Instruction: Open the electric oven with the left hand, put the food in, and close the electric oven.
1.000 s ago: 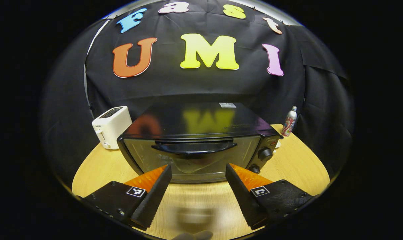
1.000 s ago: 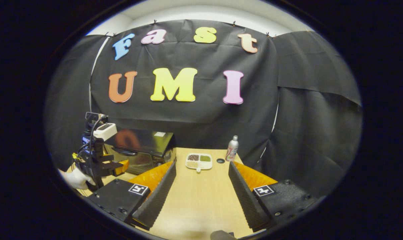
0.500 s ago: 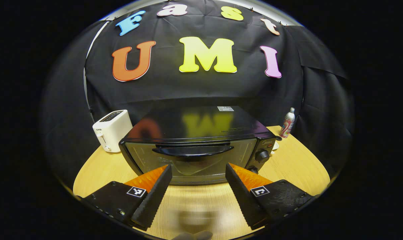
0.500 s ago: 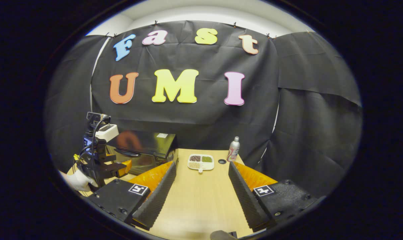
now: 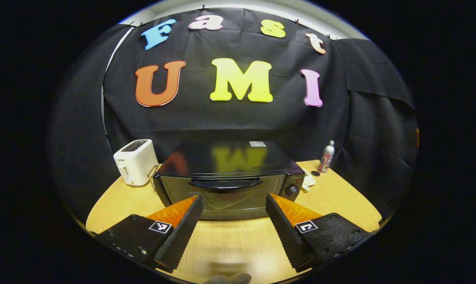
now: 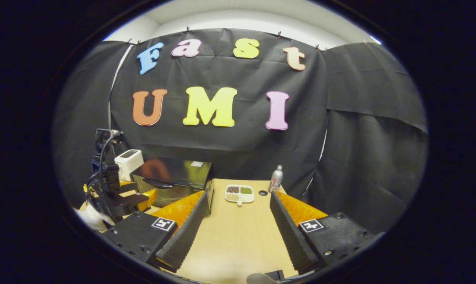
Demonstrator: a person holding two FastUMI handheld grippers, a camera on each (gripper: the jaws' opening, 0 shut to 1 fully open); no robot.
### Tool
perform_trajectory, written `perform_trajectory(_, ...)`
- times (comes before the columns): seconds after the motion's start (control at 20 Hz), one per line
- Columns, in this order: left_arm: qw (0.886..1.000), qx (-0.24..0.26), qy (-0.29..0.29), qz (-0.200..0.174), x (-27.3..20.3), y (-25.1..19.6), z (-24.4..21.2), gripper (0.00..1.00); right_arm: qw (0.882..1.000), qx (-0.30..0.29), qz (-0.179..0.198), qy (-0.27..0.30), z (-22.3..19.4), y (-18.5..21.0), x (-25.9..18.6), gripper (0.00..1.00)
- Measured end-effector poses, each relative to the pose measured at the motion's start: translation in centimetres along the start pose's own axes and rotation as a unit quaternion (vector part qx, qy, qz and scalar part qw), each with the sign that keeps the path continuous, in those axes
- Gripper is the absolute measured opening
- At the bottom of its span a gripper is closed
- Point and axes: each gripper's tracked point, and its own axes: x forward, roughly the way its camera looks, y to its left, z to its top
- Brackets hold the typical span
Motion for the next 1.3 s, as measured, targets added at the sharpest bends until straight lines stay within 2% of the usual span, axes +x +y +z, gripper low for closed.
perform_trajectory(0.15,0.999,0.001,-0.036,-0.001,-4.2,-0.3,3.4,0.98,1.000,0.005,0.004,-0.020,1.3,-0.5,-2.0,1.00)
perform_trajectory(0.3,0.996,0.002,-0.084,0.003,-10.2,-0.5,7.6,0.96,0.998,0.027,0.007,-0.058,3.4,-2.2,-4.9,1.00)
perform_trajectory(0.35,0.995,0.001,-0.103,0.008,-12.2,-0.9,9.2,0.87,0.997,0.036,0.012,-0.068,3.9,-2.9,-6.0,1.00)
perform_trajectory(0.4,0.993,0.001,-0.120,0.016,-14.3,-1.2,10.5,0.96,0.996,0.047,0.021,-0.079,4.5,-3.5,-7.1,1.00)
perform_trajectory(0.5,0.988,0.005,-0.151,0.025,-18.4,-2.2,12.1,0.96,0.993,0.059,0.034,-0.098,5.6,-5.1,-8.8,1.00)
perform_trajectory(0.6,0.985,0.005,-0.170,0.032,-21.5,-3.4,12.6,0.95,0.992,0.059,0.039,-0.106,5.5,-7.0,-10.2,1.00)
perform_trajectory(0.9,0.981,0.000,-0.178,0.071,-28.1,-5.8,11.8,0.95,0.988,0.063,0.060,-0.131,5.1,-9.6,-13.3,1.00)
perform_trajectory(1.3,0.979,0.005,-0.181,0.095,-31.3,-7.1,10.9,0.95,0.986,0.065,0.079,-0.129,2.8,-10.1,-13.9,1.00)
